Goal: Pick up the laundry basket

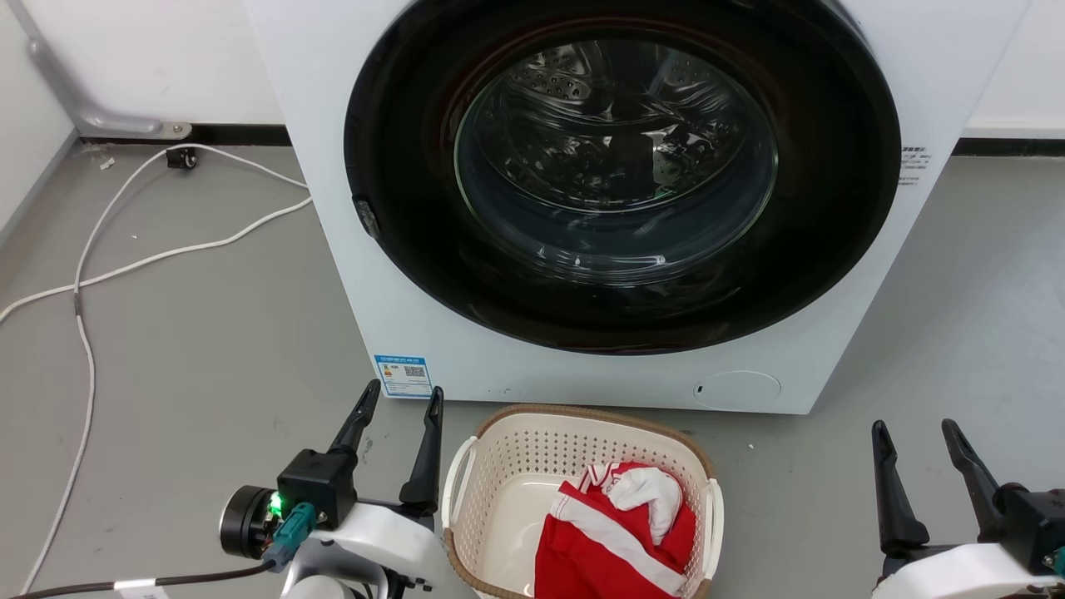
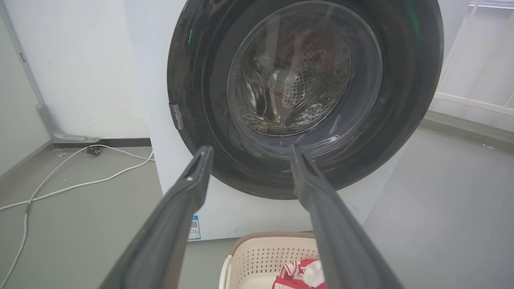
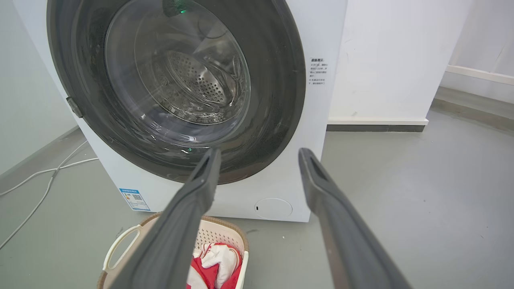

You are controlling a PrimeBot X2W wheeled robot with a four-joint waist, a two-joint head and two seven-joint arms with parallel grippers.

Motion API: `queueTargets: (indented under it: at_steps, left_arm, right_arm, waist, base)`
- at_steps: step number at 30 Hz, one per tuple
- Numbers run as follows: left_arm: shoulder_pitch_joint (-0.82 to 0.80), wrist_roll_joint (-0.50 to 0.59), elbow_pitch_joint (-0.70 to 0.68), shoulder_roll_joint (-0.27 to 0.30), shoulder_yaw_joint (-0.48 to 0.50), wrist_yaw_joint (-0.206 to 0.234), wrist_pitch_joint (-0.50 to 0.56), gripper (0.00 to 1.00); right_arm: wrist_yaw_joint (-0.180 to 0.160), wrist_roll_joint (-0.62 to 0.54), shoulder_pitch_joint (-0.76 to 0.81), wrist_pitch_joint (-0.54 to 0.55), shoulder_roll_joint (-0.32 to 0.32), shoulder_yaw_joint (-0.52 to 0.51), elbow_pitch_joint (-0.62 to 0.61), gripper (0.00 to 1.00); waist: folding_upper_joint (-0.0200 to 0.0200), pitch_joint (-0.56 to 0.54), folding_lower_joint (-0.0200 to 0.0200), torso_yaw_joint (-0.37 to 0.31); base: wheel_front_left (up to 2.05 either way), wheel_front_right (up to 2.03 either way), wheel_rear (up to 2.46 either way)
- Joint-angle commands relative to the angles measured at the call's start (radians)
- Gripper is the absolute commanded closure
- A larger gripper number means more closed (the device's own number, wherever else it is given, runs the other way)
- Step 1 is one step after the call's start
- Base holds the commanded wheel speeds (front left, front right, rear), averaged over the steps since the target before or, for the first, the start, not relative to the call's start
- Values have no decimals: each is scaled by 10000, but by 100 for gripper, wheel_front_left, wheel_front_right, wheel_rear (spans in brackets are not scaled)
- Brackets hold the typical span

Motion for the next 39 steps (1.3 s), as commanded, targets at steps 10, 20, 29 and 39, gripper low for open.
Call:
queueTargets:
  at_steps: [10,20,29,39]
  left_arm:
    - [-140,219,144,16,-77,38,-172,0]
    - [-117,40,253,15,-61,63,-170,0]
    - [-212,-13,461,13,-34,111,-170,0]
    - [-1492,-131,2011,304,-137,-90,-159,0]
  right_arm:
    - [-3,-281,198,-146,-19,19,24,0]
    - [-3,-126,87,-234,-19,4,189,0]
    - [-3,-43,-116,-311,-16,-38,520,0]
    - [-3,117,-765,-443,-14,-16,1178,0]
  waist:
    - [0,24,0,4]
    - [0,23,0,8]
    - [0,57,0,-44]
    - [0,868,0,-245]
  base:
    - [0,0,0]
    - [0,0,0]
    - [0,0,0]
    - [0,0,0]
